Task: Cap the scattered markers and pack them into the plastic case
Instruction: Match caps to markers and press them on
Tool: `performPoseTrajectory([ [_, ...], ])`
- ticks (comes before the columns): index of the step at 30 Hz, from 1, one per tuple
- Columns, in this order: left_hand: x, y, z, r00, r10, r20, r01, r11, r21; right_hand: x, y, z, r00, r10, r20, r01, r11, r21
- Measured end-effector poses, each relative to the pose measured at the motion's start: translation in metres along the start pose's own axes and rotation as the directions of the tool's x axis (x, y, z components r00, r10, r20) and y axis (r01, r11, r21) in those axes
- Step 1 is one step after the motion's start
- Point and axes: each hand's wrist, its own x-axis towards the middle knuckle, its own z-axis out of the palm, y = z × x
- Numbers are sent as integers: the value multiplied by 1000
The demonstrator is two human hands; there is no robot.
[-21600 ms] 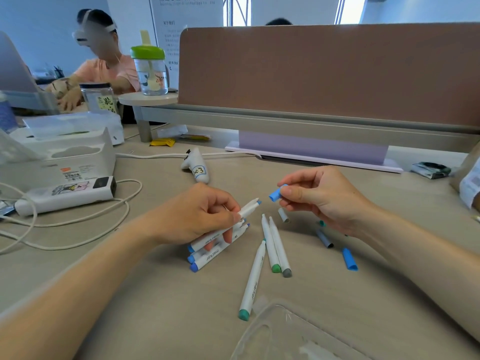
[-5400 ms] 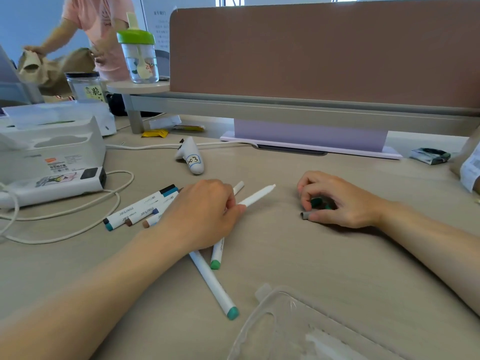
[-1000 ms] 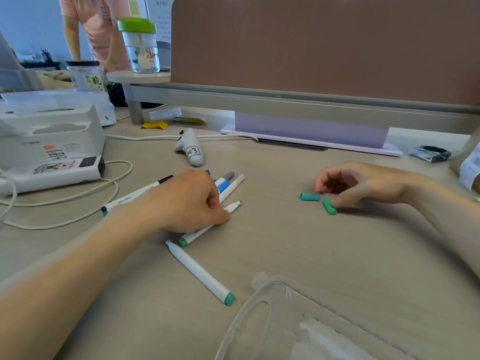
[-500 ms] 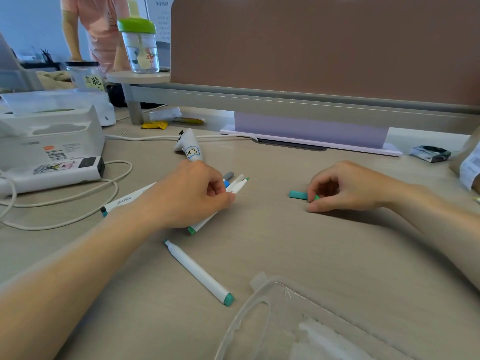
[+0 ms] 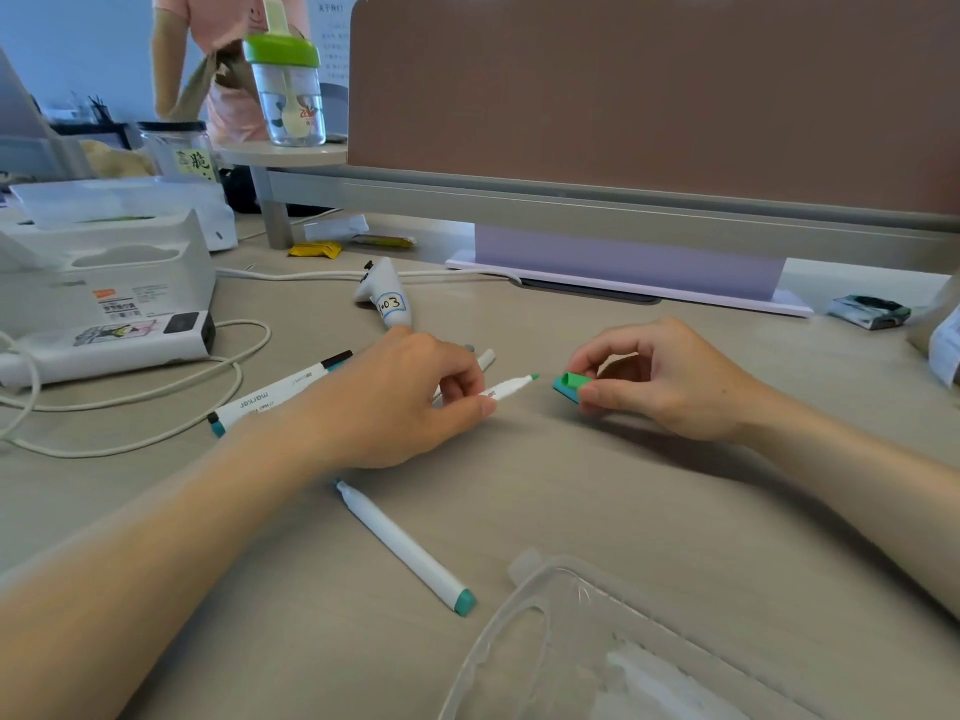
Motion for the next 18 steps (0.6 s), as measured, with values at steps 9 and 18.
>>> performPoseTrajectory([
  [9, 0, 0, 3, 999, 51, -17, -51, 999, 2, -1, -9, 8, 1000, -13, -26, 16, 993, 113],
  [18, 0, 4, 4, 996, 92, 12, -92, 996, -6, -4, -21, 15, 999, -23, -40, 28, 992, 124],
])
